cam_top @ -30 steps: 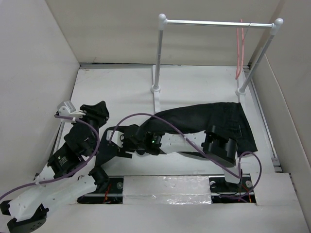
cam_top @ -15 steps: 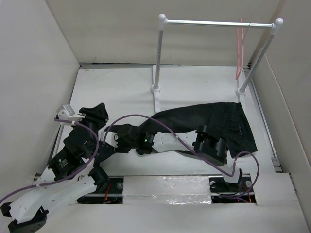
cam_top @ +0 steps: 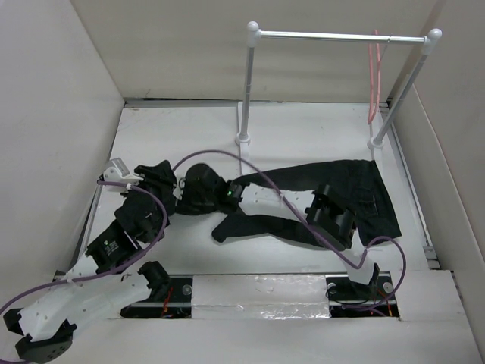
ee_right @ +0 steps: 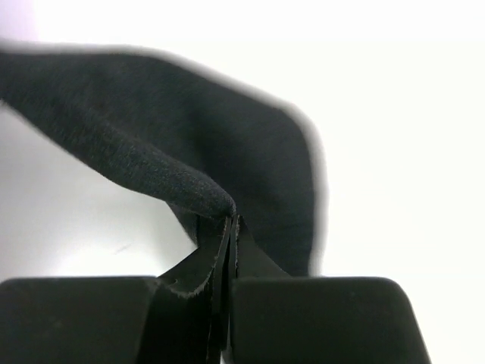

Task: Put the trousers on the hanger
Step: Flatten out the trousers at the center of the board.

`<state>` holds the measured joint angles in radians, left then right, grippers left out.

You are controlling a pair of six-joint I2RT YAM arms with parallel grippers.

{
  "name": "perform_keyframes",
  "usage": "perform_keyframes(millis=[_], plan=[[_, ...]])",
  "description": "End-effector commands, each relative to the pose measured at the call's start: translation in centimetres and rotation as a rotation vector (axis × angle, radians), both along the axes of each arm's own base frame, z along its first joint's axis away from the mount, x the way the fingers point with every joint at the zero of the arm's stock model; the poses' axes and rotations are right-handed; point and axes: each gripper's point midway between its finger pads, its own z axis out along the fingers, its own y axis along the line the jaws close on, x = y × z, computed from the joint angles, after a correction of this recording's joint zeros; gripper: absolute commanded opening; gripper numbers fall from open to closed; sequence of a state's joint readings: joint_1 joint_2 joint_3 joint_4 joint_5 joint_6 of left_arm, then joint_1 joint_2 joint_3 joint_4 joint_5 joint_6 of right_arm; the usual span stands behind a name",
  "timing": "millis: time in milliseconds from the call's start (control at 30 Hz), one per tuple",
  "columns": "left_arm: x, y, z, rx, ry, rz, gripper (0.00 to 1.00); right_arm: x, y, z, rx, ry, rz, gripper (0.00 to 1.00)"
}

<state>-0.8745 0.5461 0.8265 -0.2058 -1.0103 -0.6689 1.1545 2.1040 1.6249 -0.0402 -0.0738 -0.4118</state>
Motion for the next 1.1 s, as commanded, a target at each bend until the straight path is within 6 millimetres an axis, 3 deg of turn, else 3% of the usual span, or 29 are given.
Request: perform_keyframes(millis=[0, 33, 67, 167, 200, 233, 267, 333, 467, 533, 567, 600, 633, 700, 733, 800, 833, 900, 933, 967, 1000, 1067], plan=[[0.5, 0.2, 0.1, 0.005, -0.001, 0.045, 0.33, 7.6, 0.7, 5.9, 0.176, -0.017, -0.121, 0.00], [0.5, 0.3, 0.0, 0.005, 0.002, 0.054, 0.33, 9.4, 1.2, 8.3, 0.217, -0.031, -0.144, 0.00], [0.6, 0.3, -0.1, 0.007, 0.004, 0.059, 0.33, 11.8, 0.5, 8.1, 0.219, -0.030, -0.193, 0.00], [0.6, 0.6, -0.7, 0.005, 0.016, 0.082, 0.33, 16.5, 0.8, 6.5, 0.234, -0.042, -0.310, 0.04], [0.5, 0.7, -1.0, 0.010, 0.024, 0.087, 0.33, 18.2, 0.3, 6.0, 0.246, -0.031, -0.347, 0.09], [0.6, 0.7, -1.5, 0.017, 0.033, 0.093, 0.33, 19.1, 0.3, 3.7, 0.223, -0.008, -0.364, 0.21], [0.7, 0.8, -1.7, 0.011, 0.035, 0.105, 0.33, 20.1, 0.5, 5.0, 0.258, -0.006, -0.381, 0.29], [0.8, 0.9, -2.6, 0.025, 0.055, 0.116, 0.33, 22.0, -0.8, 5.0, 0.287, 0.027, -0.463, 0.43], [1.8, -0.1, -5.0, 0.077, 0.112, 0.121, 0.36, 21.9, -2.2, 7.4, 0.339, 0.044, -0.500, 0.66], [2.4, -0.2, -6.5, 0.091, 0.155, 0.128, 0.37, 20.8, -3.7, 10.0, 0.355, 0.023, -0.494, 0.76], [3.0, -0.5, -7.8, 0.115, 0.190, 0.131, 0.37, 20.3, -4.4, 10.9, 0.360, 0.014, -0.496, 0.77], [3.7, 0.1, -8.4, 0.106, 0.197, 0.164, 0.37, 19.6, -5.5, 14.7, 0.410, -0.022, -0.493, 0.77], [4.2, -0.2, -10.1, 0.119, 0.234, 0.132, 0.37, 19.2, -6.6, 13.9, 0.385, -0.021, -0.519, 0.77], [5.6, -0.2, -11.6, 0.101, 0.262, 0.115, 0.36, 18.8, -8.7, 15.1, 0.386, -0.028, -0.557, 0.71], [6.3, 0.7, -13.3, 0.082, 0.304, 0.106, 0.36, 17.7, -10.4, 15.7, 0.383, -0.027, -0.576, 0.46], [7.5, 1.5, -14.3, 0.032, 0.303, 0.098, 0.34, 17.3, -13.0, 16.1, 0.407, -0.006, -0.626, 0.15], [7.6, 2.9, -16.1, 0.004, 0.342, 0.110, 0.33, 16.1, -14.9, 15.9, 0.403, 0.014, -0.638, 0.00], [8.3, 4.1, -16.5, -0.041, 0.311, 0.130, 0.33, 14.8, -16.5, 16.1, 0.440, 0.033, -0.637, 0.00], [8.4, 4.4, -17.7, -0.053, 0.327, 0.118, 0.32, 13.2, -17.5, 18.1, 0.485, 0.030, -0.609, 0.00], [8.8, 6.2, -18.7, -0.062, 0.356, 0.166, 0.29, 12.0, -18.4, 15.7, 0.454, 0.057, -0.608, 0.00], [8.9, 6.7, -19.4, -0.073, 0.378, 0.178, 0.22, 10.4, -18.0, 15.7, 0.466, 0.066, -0.580, 0.00], [9.6, 6.9, -21.1, -0.081, 0.439, 0.172, 0.20, 8.2, -19.0, 17.1, 0.502, 0.056, -0.560, 0.00]])
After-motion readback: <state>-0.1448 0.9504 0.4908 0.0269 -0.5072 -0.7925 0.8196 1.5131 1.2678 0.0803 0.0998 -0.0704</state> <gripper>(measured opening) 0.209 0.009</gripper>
